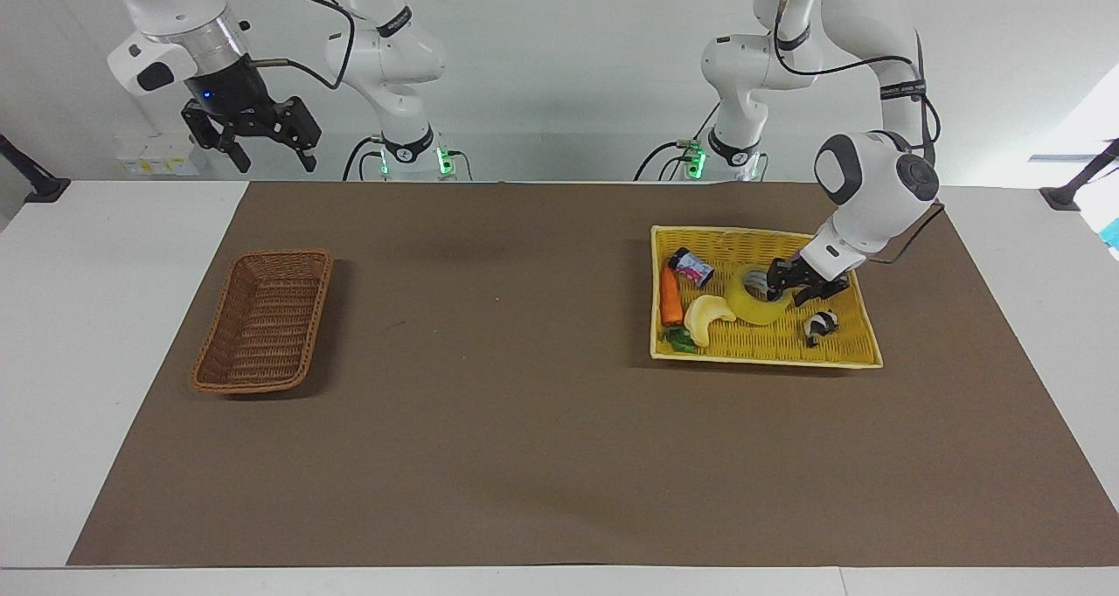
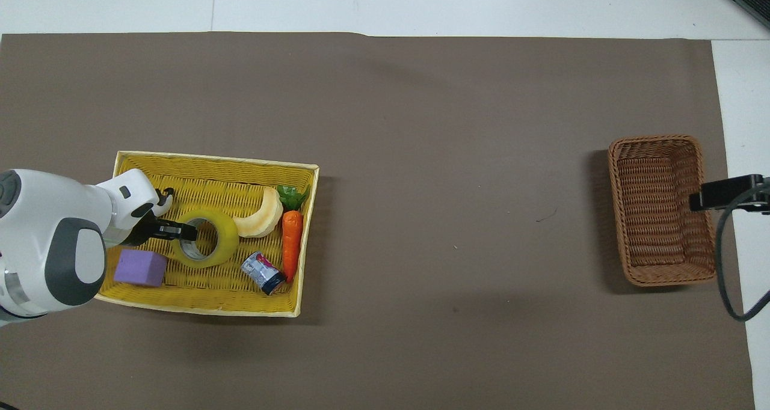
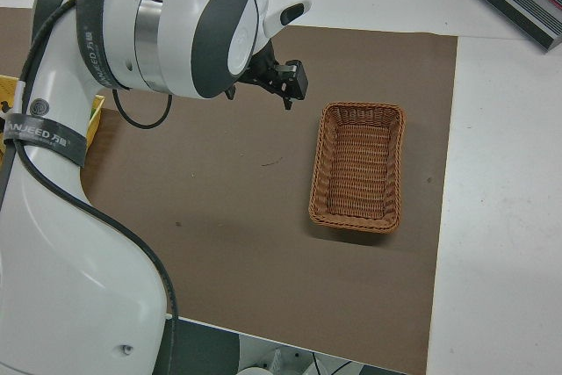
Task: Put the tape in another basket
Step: 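Reach the left gripper down into the tray to the tape roll, then grasp the tape roll rim with the left gripper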
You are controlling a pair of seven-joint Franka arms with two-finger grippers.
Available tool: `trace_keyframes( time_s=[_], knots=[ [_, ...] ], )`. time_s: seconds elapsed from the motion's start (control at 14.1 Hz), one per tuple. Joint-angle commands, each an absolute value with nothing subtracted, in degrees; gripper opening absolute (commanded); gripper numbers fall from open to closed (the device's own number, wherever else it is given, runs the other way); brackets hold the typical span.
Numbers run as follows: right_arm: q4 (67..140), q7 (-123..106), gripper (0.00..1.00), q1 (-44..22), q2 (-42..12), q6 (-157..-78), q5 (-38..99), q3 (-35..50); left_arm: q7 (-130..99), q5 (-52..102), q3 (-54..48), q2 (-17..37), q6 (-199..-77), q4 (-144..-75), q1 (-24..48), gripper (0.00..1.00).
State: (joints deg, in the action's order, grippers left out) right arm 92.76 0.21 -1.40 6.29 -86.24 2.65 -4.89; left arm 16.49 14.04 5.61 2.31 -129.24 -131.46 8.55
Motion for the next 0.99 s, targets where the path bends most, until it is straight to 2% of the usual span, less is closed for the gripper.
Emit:
trace_keyframes(
  time_s=[0.0,0.07,0.21,0.64,0.92],
  knots=[
    [93.78,-1.32,1.00,-1.05,7.21,-86.57,2.55,-4.57,12.22,14.85,6.33,1.58,-129.11,-132.10,11.51,0.07],
    [93.78,-1.32,1.00,-1.05,7.21,-86.49,2.55,-4.57,11.87,14.85,6.33,1.84,-128.07,-131.32,11.17,0.00],
    [93.78,-1.32,1.00,-1.05,7.21,-86.49,2.55,-4.57,11.34,14.85,6.50,2.02,-124.03,-128.60,10.64,0.00],
    [93.78,-1.32,1.00,-1.05,7.21,-86.57,2.55,-4.57,10.99,13.71,7.03,1.50,-106.98,-114.89,7.48,0.00],
    [93.78,-1.32,1.00,-1.05,7.21,-86.57,2.55,-4.57,4.85,7.40,6.94,1.41,-98.72,-106.63,7.21,0.00]
  ],
)
